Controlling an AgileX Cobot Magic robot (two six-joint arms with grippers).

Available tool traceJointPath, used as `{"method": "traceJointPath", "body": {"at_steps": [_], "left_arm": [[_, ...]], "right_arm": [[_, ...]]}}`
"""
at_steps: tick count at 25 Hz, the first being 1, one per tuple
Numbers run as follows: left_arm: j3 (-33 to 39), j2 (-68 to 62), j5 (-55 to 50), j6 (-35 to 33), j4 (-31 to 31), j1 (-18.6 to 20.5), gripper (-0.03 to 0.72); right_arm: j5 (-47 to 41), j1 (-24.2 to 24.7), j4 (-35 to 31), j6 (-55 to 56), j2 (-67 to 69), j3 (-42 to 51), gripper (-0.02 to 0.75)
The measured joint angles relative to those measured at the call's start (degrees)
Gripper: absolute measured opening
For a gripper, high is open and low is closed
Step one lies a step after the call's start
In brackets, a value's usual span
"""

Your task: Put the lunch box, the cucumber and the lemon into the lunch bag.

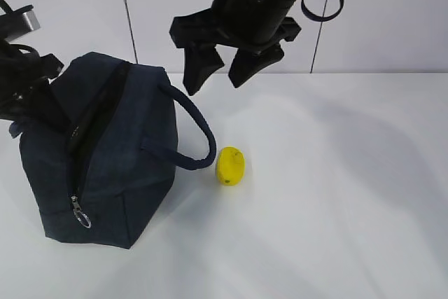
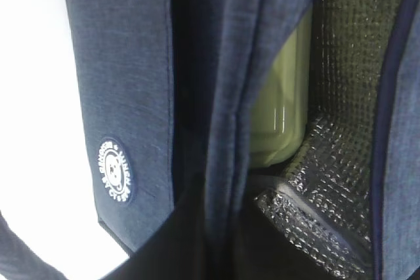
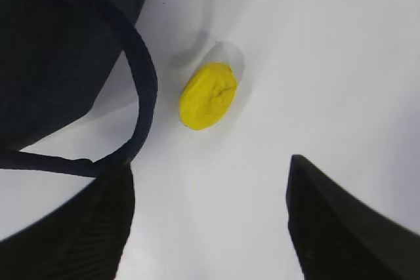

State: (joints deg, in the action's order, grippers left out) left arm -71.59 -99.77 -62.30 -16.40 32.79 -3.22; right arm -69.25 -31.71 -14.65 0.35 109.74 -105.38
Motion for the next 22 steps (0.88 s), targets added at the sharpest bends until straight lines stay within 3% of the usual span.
{"method": "traceJointPath", "body": {"at_steps": [7,15,22], "left_arm": [[0.0,0.0,-0.3,0.0,0.0,0.0,0.008],[0.0,0.0,-1.02,-0.05,0.0,0.0,0.008],[0.0,0.0,-2.24,-0.05,0.0,0.0,0.008]], "right_arm": [[-1.42,0.0,14.65,6.29,-0.21,-0.23,0.525],[-1.61,0.0,16.2,8.92,4.34,-0.25,0.524],[-1.61,1.03,16.2,9.27,8.87,-0.25,0.437]]}}
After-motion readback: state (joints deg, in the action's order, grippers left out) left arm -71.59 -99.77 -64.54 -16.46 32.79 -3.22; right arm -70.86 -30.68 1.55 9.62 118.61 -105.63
